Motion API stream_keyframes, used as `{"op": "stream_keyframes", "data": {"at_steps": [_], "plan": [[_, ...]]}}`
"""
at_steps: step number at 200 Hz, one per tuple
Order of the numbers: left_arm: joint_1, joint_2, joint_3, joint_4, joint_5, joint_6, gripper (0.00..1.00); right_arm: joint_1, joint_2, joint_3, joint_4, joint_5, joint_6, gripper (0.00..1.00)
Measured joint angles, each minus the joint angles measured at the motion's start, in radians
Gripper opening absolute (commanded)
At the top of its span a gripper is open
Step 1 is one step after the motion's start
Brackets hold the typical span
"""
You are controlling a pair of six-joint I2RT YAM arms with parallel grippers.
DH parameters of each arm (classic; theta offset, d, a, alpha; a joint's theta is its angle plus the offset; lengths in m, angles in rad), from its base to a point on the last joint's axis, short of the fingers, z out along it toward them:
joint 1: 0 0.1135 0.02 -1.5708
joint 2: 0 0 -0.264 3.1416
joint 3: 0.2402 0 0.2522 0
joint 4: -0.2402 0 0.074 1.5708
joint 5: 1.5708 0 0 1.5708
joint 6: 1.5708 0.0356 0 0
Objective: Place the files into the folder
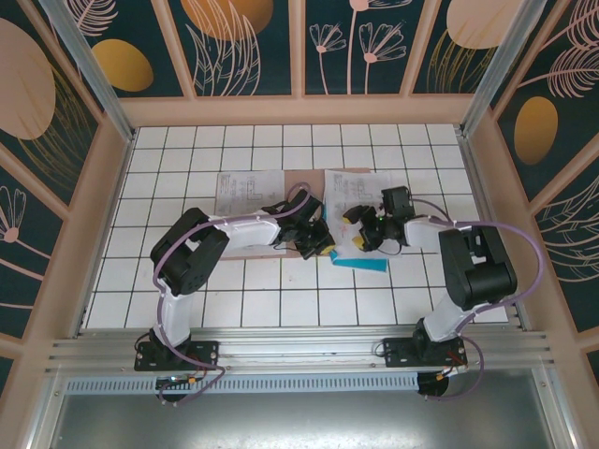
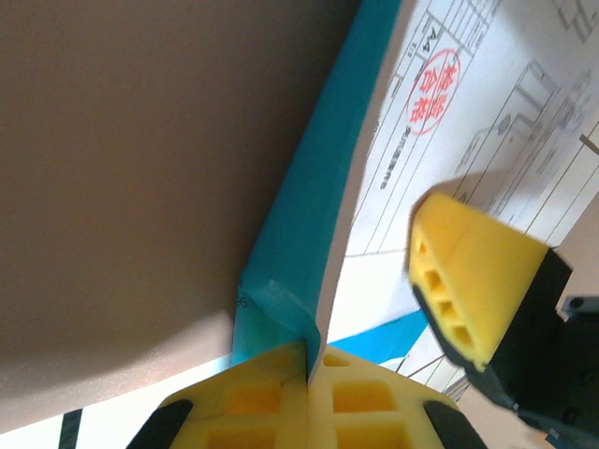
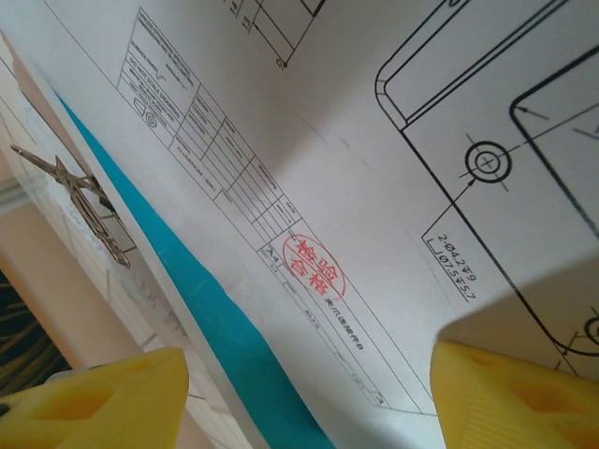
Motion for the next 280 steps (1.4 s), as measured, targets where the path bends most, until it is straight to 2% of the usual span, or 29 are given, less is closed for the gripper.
{"op": "stream_keyframes", "data": {"at_steps": [11, 26, 40, 55, 165, 280], "plan": [[0.000, -0.004, -0.015, 0.003, -0.001, -0.002, 0.31, 0.005, -0.017, -0.023, 0.019, 0.005, 0.039, 0.70], [0.000, -0.016, -0.042, 0.003, -0.001, 0.003, 0.42, 0.006, -0.030, -0.042, 0.041, 0.018, 0.078, 0.70], [0.000, -0.030, -0.067, 0.003, -0.002, 0.005, 0.47, 0.008, -0.036, -0.050, 0.053, 0.026, 0.104, 0.70], [0.000, -0.043, -0.085, 0.007, -0.001, 0.010, 0.49, 0.017, -0.036, -0.051, 0.057, 0.031, 0.119, 0.70], [0.000, -0.052, -0.100, 0.008, -0.001, 0.021, 0.43, 0.104, -0.049, -0.065, 0.085, 0.078, 0.232, 0.70], [0.000, -0.052, -0.108, 0.005, -0.002, 0.037, 0.33, 0.123, -0.062, -0.079, 0.098, 0.095, 0.249, 0.71]]}}
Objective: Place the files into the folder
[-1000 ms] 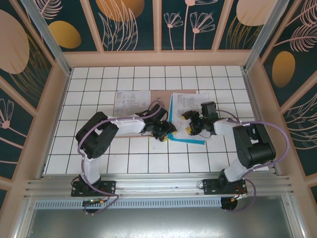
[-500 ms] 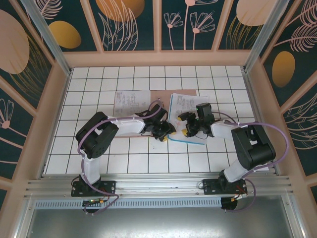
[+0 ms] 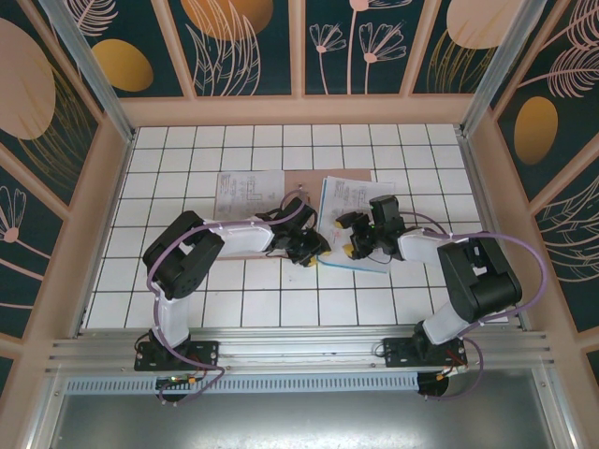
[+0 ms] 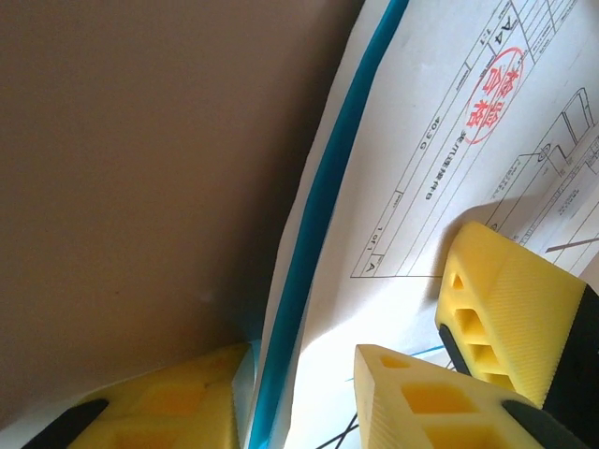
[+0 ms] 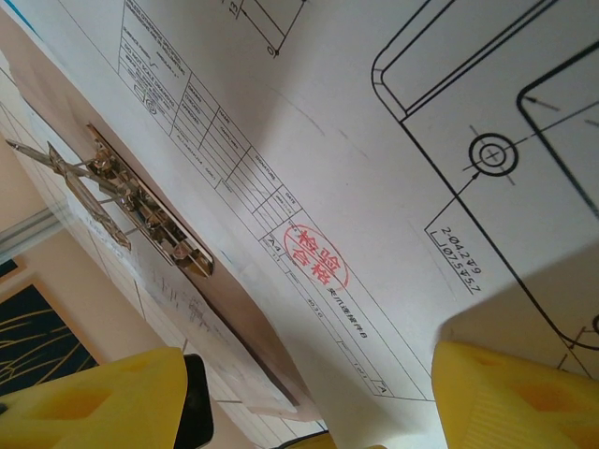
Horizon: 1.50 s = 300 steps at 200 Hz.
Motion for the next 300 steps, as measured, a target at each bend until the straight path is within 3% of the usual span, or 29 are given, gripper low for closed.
{"op": "stream_keyframes", "data": {"at_steps": [35, 79, 211, 300], "plan": [[0.000, 0.000, -0.003, 0.000, 0.000, 0.005, 0.24, 0.003, -0.004, -0.005, -0.009, 0.000, 0.000, 0.71], [0.000, 0.000, -0.010, -0.001, -0.001, 0.007, 0.00, 0.007, -0.013, -0.012, -0.016, 0.001, -0.001, 0.71], [0.006, -0.069, -0.087, 0.054, -0.003, -0.013, 0.00, -0.035, -0.073, 0.188, -0.180, 0.056, -0.192, 0.75], [0.050, -0.076, -0.098, 0.095, -0.019, -0.029, 0.00, -0.037, -0.075, 0.195, -0.211, 0.059, -0.248, 0.75]]}}
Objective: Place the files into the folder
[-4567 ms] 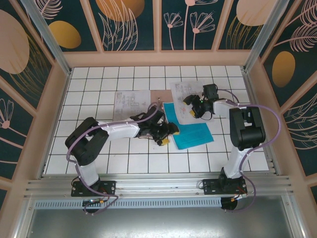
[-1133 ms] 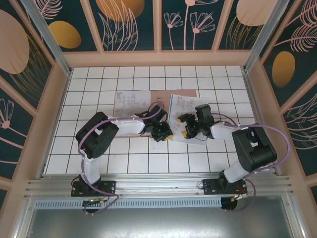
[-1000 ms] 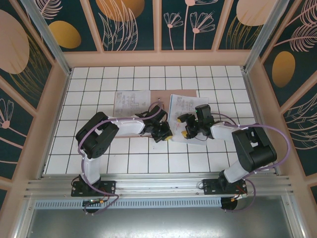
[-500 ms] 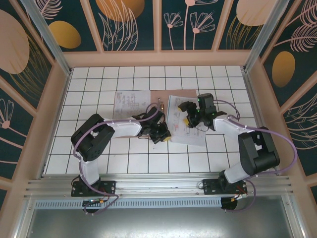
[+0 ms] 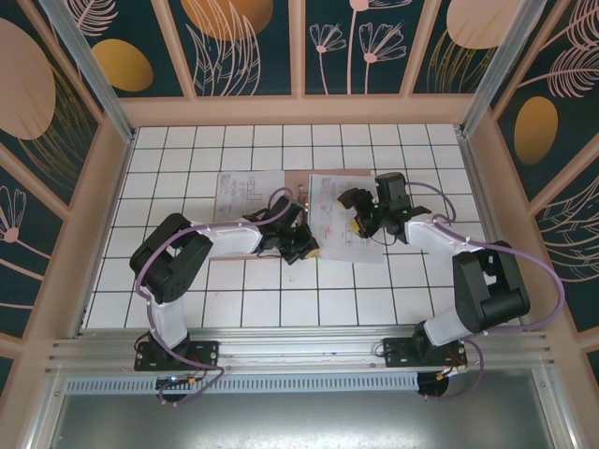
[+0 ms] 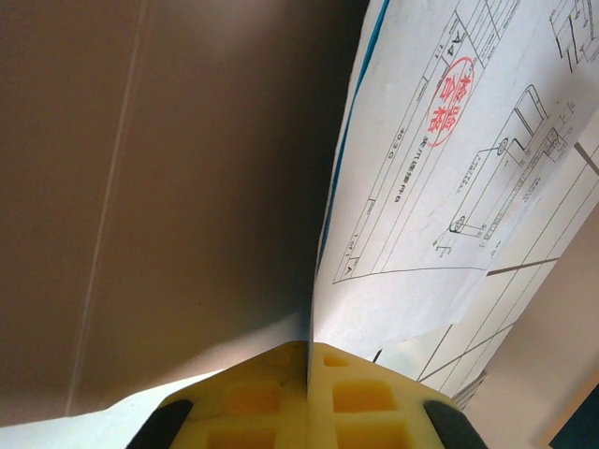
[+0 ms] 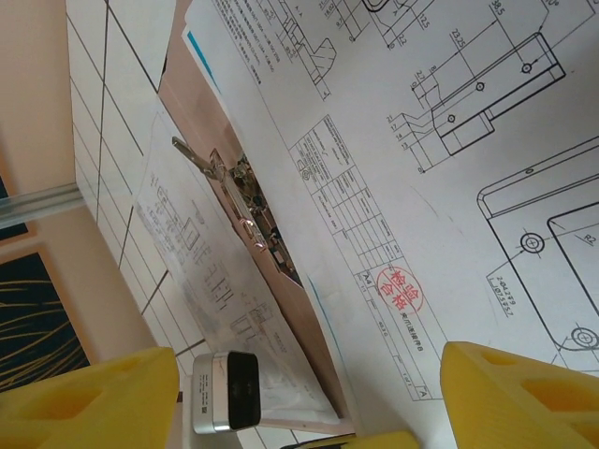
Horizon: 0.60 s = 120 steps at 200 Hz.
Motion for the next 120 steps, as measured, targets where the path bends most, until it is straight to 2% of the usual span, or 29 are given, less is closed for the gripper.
{"op": "stream_keyframes", "data": {"at_steps": [120], "plan": [[0.001, 0.000, -0.041, 0.094, -0.035, -0.085, 0.00, -0.002, 0.037, 0.034, 0.001, -0.015, -0.042, 0.75]]}}
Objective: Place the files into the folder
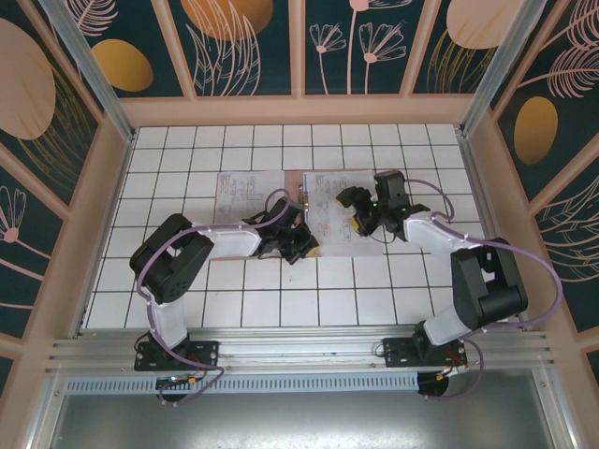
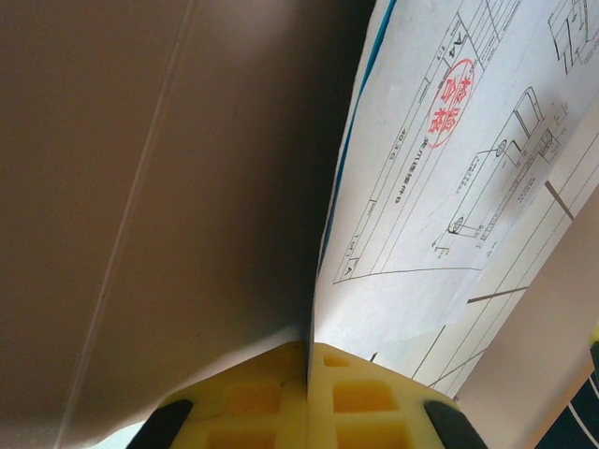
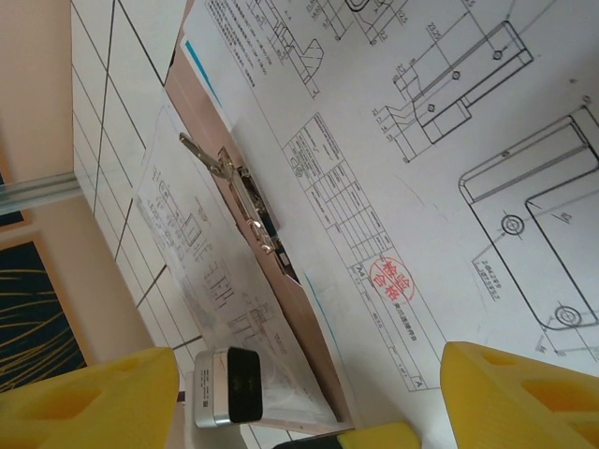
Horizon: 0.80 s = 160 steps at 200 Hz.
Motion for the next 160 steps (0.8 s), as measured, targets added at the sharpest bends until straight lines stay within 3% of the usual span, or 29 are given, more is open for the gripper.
{"op": "stream_keyframes", "data": {"at_steps": [61, 103, 160], "plan": [[0.001, 0.000, -0.034, 0.016, -0.003, -0.008, 0.00, -0.002, 0.165, 0.101, 0.003, -0.020, -0.026, 0.75], [0.001, 0.000, -0.034, 0.014, -0.007, -0.010, 0.23, -0.002, 0.254, 0.163, 0.000, -0.039, -0.063, 0.75], [0.001, -0.001, -0.032, 0.014, -0.010, -0.007, 0.30, -0.002, 0.304, 0.172, -0.018, -0.059, -0.111, 0.74]]}}
